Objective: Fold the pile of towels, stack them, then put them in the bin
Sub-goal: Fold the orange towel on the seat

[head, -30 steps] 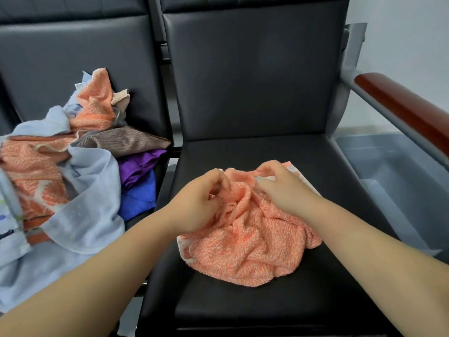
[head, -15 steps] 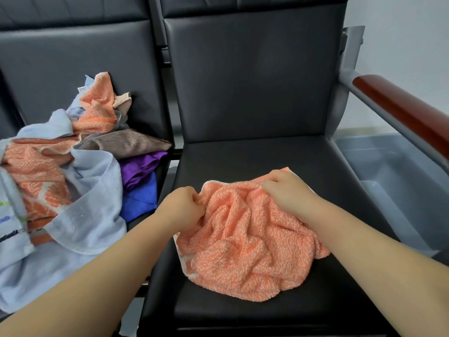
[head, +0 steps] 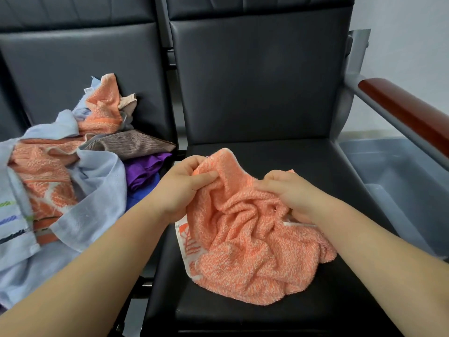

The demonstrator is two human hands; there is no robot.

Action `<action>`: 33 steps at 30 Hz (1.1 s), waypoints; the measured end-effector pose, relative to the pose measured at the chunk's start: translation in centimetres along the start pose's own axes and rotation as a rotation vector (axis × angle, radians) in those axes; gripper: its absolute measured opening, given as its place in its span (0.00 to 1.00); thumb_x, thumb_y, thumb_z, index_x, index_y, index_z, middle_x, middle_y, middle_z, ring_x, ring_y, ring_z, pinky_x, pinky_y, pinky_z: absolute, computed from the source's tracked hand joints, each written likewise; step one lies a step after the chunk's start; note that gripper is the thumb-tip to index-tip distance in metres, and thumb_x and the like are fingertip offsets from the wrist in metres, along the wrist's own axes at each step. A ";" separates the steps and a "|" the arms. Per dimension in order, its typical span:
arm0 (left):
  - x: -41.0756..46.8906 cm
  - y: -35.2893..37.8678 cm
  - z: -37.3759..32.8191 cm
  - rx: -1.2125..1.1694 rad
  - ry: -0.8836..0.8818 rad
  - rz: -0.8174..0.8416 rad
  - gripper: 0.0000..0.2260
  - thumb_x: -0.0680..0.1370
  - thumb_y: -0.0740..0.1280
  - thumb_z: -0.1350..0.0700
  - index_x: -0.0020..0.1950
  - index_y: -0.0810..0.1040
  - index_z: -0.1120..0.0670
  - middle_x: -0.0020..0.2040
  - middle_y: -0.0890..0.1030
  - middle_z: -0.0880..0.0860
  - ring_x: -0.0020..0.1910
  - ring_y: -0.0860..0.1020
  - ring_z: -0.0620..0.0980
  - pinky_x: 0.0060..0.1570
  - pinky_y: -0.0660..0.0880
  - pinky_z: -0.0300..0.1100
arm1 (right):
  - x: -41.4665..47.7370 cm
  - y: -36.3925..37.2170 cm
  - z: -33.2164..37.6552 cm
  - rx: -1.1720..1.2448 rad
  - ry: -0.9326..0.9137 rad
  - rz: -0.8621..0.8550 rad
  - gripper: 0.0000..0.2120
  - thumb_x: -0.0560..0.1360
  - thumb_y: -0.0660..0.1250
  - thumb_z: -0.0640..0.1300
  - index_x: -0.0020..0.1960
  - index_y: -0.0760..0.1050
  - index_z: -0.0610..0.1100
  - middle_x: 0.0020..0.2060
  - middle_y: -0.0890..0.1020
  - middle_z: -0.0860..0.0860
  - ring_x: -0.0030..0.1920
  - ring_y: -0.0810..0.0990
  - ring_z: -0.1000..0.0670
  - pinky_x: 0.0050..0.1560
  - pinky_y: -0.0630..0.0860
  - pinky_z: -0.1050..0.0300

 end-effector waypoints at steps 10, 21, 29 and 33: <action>-2.3 3.3 -2.6 0.496 0.226 0.176 0.04 0.78 0.72 0.66 0.50 0.83 0.58 0.44 0.87 0.58 0.45 0.86 0.60 0.52 0.83 0.53 | -1.0 0.8 3.6 -0.236 -0.302 0.065 0.09 0.75 0.77 0.49 0.54 0.85 0.48 0.50 0.88 0.50 0.54 0.87 0.50 0.59 0.81 0.50; -1.7 0.5 1.6 0.660 -0.170 0.182 0.10 0.72 0.80 0.58 0.48 0.82 0.60 0.47 0.86 0.61 0.48 0.85 0.65 0.54 0.82 0.62 | -1.6 -3.2 4.8 0.017 -0.402 -0.324 0.11 0.76 0.70 0.40 0.38 0.73 0.39 0.35 0.77 0.46 0.37 0.77 0.48 0.42 0.76 0.47; -0.7 0.1 0.0 0.137 -0.078 0.048 0.07 0.82 0.67 0.58 0.44 0.80 0.54 0.41 0.84 0.56 0.37 0.83 0.51 0.36 0.80 0.45 | -0.9 -2.9 3.3 -0.085 -0.325 -0.261 0.16 0.74 0.63 0.31 0.33 0.63 0.46 0.44 0.88 0.52 0.46 0.84 0.49 0.45 0.76 0.46; -0.6 0.0 -0.7 0.216 -0.024 0.073 0.07 0.78 0.73 0.54 0.41 0.84 0.52 0.42 0.84 0.58 0.39 0.82 0.54 0.42 0.78 0.47 | -0.7 -1.1 3.6 -0.310 -0.305 -0.087 0.13 0.73 0.61 0.34 0.50 0.73 0.51 0.48 0.87 0.56 0.47 0.84 0.52 0.52 0.75 0.47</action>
Point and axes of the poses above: each hand's wrist, its own x-axis towards the middle knuckle, its own y-axis out of the palm, z = x × y, the point moved 8 cm from there along x, towards the middle knuckle
